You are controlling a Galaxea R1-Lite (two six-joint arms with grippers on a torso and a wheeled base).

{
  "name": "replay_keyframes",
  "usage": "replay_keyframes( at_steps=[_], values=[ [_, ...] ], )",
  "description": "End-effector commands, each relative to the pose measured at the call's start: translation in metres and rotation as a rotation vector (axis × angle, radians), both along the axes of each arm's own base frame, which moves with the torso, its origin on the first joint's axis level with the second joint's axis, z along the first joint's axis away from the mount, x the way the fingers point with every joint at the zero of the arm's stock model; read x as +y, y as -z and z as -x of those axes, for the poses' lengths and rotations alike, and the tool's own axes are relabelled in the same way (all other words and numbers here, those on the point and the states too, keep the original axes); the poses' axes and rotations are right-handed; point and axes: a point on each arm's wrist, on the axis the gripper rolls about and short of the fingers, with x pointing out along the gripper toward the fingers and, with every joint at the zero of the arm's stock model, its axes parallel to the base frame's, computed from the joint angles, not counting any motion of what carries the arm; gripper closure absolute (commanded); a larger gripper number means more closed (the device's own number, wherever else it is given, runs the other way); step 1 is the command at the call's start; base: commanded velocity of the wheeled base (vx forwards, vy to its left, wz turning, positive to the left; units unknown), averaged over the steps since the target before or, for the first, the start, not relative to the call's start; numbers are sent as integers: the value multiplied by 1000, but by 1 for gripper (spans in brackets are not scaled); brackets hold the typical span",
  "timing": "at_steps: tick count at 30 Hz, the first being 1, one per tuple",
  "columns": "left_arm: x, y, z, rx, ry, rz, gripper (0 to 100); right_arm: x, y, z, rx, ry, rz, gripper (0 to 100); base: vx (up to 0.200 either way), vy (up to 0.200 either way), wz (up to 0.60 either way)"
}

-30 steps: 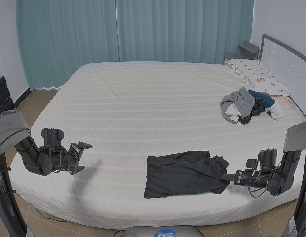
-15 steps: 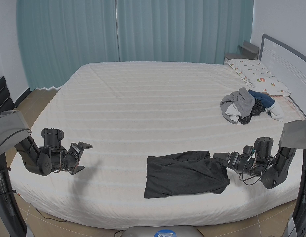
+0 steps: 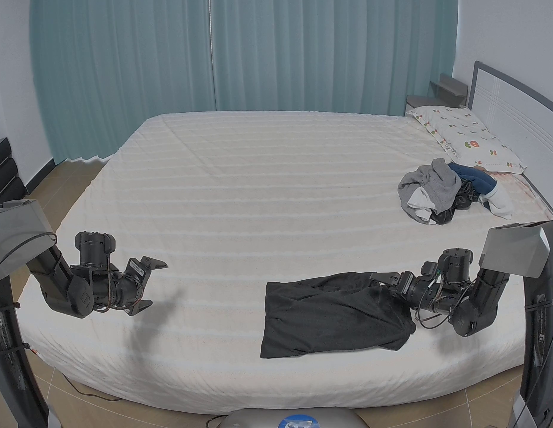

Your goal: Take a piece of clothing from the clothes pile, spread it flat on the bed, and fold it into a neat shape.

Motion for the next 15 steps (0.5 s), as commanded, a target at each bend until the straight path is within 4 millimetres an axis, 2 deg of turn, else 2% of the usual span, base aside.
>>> replay_keyframes(
  at_steps=[1, 8, 15],
  values=[
    [0, 0, 0, 0, -1, 0, 0, 7, 7, -8, 13, 4, -17, 100, 0, 0, 0],
    [0, 1, 0, 2, 0, -1, 0, 0, 7, -8, 16, 29, -13, 100, 0, 0, 0],
    [0, 1, 0, 2, -1, 0, 0, -17, 1, -12, -4, 97, -12, 100, 0, 0, 0]
  ],
)
